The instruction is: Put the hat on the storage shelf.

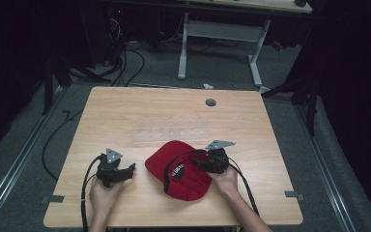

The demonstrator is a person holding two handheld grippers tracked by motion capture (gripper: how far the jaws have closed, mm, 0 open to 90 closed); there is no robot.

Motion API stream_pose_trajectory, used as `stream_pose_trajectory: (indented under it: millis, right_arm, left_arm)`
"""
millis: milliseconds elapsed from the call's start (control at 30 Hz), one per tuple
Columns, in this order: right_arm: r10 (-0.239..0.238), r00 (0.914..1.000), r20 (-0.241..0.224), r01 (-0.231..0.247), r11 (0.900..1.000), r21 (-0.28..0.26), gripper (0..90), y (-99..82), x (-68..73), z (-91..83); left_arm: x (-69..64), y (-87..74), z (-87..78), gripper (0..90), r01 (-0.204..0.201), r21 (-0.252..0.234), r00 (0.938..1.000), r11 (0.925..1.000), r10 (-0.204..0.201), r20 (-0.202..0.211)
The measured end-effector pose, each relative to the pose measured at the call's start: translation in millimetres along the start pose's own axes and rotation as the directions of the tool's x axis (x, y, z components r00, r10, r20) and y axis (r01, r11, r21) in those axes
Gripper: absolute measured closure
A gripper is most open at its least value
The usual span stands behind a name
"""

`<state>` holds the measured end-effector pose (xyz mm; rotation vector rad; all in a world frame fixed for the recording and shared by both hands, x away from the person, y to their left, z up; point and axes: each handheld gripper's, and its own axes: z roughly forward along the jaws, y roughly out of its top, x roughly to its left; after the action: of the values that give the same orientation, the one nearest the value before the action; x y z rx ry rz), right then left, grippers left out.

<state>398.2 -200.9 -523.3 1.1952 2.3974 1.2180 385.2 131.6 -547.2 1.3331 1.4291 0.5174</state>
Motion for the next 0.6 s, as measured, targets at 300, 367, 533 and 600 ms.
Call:
stream_pose_trajectory:
  millis: [300, 367, 533, 600]
  right_arm:
    - [-0.013, 0.9987, -0.048, 0.013, 0.9999, 0.001, 80.7, 1.4, -1.5, -7.9]
    - [-0.013, 0.9985, -0.054, 0.013, 0.9999, 0.001, 82.1, 1.9, -0.8, -9.9]
    - [-0.017, 0.9975, -0.069, 0.017, 0.9999, 0.002, 83.6, 3.7, 0.6, -16.6]
    - [-0.017, 0.9973, -0.072, 0.017, 0.9999, 0.003, 83.8, 4.1, 1.4, -18.3]
  left_arm:
    - [-0.2, -0.2, -0.1, 26.6, -0.002, 0.002, 1.0000, 1.0000, 0.002, 0.002]
    - [-0.2, -0.2, 0.0, 26.5, -0.001, 0.002, 1.0000, 1.0000, 0.001, 0.002]
    - [-0.2, -0.2, 0.0, 26.4, -0.001, 0.003, 1.0000, 1.0000, 0.001, 0.003]
    - [-0.3, -0.2, 0.1, 26.2, -0.001, 0.002, 1.0000, 1.0000, 0.001, 0.002]
